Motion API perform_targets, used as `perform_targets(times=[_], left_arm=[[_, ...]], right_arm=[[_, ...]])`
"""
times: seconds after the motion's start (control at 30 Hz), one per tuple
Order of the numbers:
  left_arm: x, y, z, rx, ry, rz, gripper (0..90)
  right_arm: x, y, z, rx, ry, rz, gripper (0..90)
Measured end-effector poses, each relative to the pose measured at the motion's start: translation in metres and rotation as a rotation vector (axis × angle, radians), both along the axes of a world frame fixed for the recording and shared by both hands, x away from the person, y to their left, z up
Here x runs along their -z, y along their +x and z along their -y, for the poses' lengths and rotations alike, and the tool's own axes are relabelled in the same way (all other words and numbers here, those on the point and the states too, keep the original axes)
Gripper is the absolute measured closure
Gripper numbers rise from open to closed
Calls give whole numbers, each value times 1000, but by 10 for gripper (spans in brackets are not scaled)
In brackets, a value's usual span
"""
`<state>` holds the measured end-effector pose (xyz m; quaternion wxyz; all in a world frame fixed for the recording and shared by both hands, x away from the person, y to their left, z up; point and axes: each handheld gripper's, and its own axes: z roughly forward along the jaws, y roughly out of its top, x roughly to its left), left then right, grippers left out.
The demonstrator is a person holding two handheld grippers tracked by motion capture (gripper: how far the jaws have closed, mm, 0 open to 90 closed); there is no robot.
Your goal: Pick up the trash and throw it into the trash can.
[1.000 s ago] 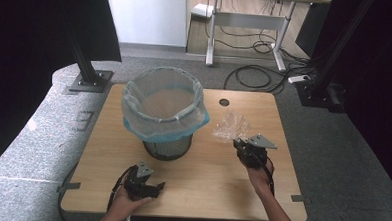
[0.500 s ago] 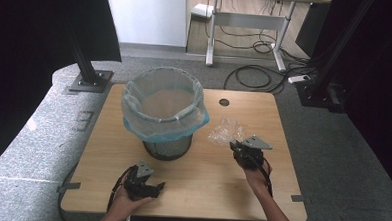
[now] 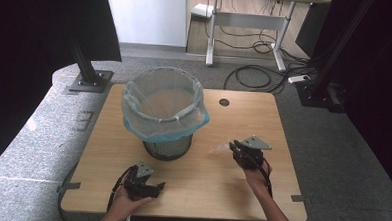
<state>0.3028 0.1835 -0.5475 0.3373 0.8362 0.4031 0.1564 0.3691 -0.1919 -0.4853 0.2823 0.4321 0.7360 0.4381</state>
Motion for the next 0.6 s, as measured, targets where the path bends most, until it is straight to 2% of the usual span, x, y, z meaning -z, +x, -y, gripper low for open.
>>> perform_targets(times=[0.4, 0.6], left_arm=[[0, 0, 0, 0, 0, 0, 163], [0, 0, 0, 0, 0, 0, 163]], right_arm=[[0, 0, 0, 4, 4, 2, 738], [-3, -1, 1, 8, 9, 6, 809]])
